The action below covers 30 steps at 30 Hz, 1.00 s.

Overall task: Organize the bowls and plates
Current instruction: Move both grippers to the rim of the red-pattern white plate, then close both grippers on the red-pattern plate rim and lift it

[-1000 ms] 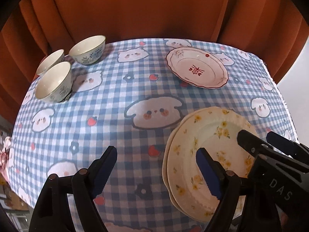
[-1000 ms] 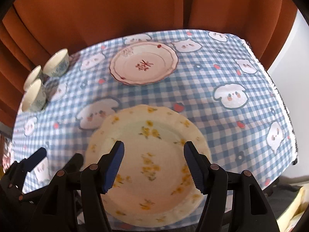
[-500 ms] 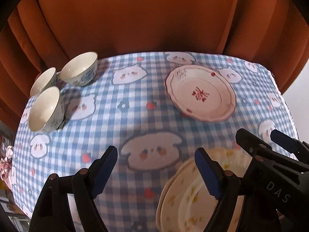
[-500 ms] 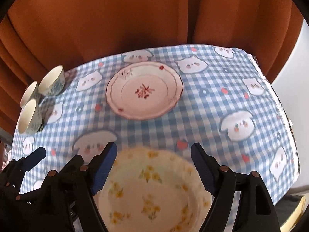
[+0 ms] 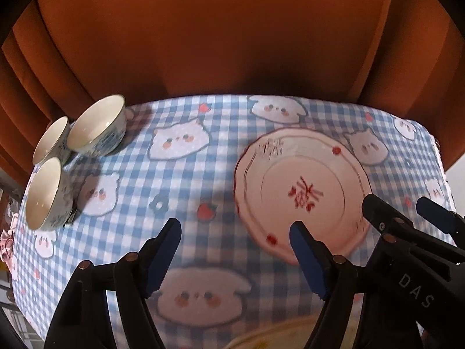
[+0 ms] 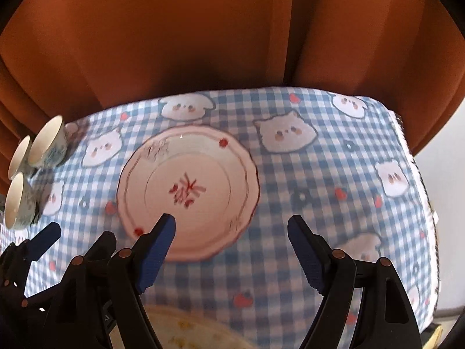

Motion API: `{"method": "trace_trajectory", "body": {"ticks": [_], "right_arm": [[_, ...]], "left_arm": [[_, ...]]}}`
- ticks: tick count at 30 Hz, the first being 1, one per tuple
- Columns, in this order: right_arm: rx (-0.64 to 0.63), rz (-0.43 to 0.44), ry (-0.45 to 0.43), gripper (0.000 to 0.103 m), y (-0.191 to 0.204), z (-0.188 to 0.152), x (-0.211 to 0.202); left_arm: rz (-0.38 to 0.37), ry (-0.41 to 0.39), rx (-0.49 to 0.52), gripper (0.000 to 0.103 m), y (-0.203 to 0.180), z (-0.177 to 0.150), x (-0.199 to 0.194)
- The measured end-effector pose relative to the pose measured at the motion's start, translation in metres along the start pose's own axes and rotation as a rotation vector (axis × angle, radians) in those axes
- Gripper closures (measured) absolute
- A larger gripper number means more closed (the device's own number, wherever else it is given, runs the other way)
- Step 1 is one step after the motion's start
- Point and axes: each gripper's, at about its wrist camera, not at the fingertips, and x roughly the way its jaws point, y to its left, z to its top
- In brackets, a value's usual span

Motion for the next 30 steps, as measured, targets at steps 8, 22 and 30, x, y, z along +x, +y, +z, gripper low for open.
{"method": "trace_trajectory", "body": {"ticks": [8, 22, 30], "right_arm": [[-0.023, 0.045, 0.011, 0.024, -0.005, 0.026, 0.045], [-0.017, 0.082, 0.09, 0.042, -0.009, 0.031, 0.102], [0.001, 0.1, 0.112, 0.042, -0.01, 0.018, 0.095]], "left_arm": [[0.032, 0.021, -0.007, 0.03, -0.019, 0.018, 0.043], [0.021, 0.102, -0.023, 0.039, -0.029, 0.023, 0.089], [0.004, 0.132, 0.002, 0.039, -0.026, 0.012, 0.079]]}}
